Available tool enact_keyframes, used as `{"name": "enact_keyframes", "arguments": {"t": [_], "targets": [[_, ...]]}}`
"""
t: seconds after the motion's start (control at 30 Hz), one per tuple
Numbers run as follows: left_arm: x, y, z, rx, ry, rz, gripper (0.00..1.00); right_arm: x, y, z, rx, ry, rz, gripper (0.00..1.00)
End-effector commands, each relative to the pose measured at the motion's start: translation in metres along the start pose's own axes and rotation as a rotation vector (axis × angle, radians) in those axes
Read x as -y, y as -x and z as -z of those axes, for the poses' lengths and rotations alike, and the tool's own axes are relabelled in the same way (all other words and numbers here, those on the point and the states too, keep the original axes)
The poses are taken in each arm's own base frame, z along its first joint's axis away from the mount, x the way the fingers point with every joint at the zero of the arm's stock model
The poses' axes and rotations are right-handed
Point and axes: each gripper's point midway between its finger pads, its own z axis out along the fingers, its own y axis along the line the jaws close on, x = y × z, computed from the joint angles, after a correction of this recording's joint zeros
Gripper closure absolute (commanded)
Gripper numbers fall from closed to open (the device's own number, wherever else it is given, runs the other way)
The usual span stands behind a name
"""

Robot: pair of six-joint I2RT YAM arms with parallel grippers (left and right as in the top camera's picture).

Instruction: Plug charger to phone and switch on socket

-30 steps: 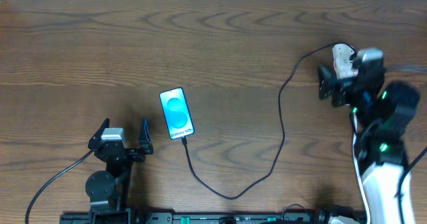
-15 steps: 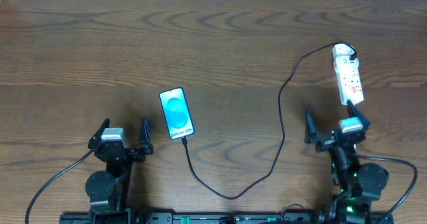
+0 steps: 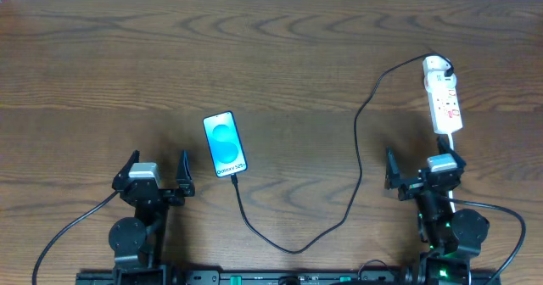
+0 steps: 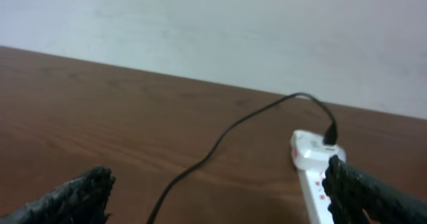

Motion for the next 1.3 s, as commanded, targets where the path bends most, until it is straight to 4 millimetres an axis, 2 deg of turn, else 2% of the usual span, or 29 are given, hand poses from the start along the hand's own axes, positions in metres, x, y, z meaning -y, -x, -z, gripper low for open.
{"name": "enact_keyframes", "arguments": {"t": [0.0,0.17,0.33,0.53,1.27], "targets": [[0.004,-0.015,-0.001,-0.047,-0.025,-0.005,0.07,0.002,0.001,0.003,0.003,-0.041,0.007,0.01],[0.004,-0.015,-0.001,-0.047,-0.025,-0.005,0.07,0.007,0.002,0.011,0.005,-0.121,0.002,0.01],[0.004,-0.015,-0.001,-0.047,-0.025,-0.005,0.07,0.018,0.000,0.018,0.009,-0.209,-0.078,0.01],[0.004,-0.015,-0.001,-0.047,-0.025,-0.005,0.07,0.016,-0.012,0.018,-0.039,-0.208,-0.084,0.01],[0.004,-0.015,-0.001,-0.047,-0.025,-0.005,0.06,0.016,-0.012,0.018,-0.037,-0.208,-0.110,0.01]]}}
